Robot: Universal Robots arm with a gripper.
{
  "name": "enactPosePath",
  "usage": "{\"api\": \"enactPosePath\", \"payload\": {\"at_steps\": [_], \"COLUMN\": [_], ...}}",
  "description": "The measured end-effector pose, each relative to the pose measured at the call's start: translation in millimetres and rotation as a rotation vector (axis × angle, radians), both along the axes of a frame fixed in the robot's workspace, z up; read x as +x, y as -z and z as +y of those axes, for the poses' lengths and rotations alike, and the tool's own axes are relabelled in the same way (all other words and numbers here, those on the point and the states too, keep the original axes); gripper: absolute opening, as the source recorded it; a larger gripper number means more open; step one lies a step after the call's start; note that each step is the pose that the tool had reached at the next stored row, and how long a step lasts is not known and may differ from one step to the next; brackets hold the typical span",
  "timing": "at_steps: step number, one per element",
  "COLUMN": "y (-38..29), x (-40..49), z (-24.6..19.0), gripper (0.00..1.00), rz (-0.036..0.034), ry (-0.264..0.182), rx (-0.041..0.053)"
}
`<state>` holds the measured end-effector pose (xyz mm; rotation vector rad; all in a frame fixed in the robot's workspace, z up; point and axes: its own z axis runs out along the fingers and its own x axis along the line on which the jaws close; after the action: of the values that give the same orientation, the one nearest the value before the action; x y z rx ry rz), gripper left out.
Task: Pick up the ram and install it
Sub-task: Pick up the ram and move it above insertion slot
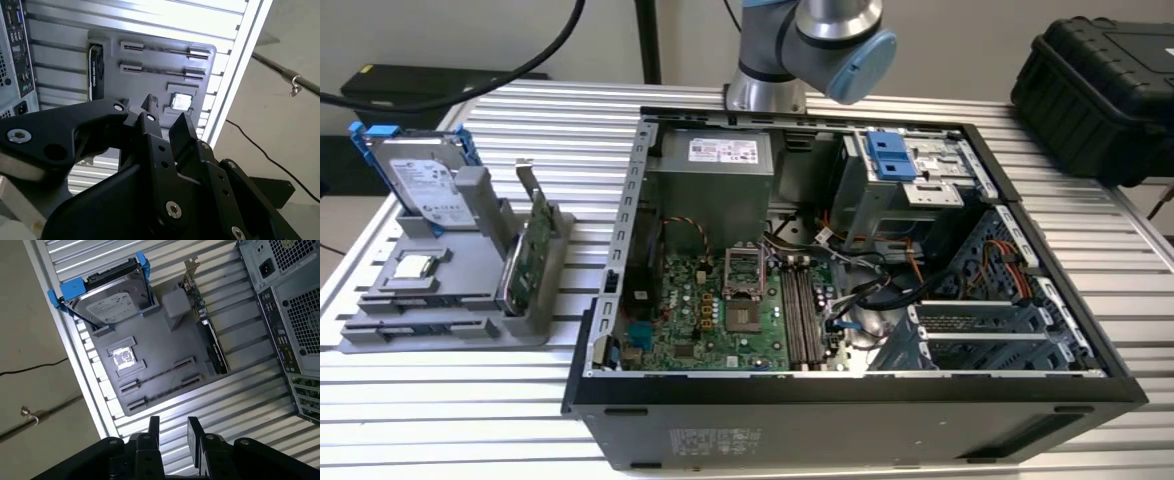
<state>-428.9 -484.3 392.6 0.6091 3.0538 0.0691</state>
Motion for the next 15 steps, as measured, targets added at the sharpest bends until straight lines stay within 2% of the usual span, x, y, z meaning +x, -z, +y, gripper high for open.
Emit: {"api": "enactPosePath", "payload": {"at_steps": [15], "y": [0.0], "x": [-0.4], "z": [0.0], "gripper": [1.00], "rz": [0.0000], "ry": [0.124], "rx": [0.0000]}}
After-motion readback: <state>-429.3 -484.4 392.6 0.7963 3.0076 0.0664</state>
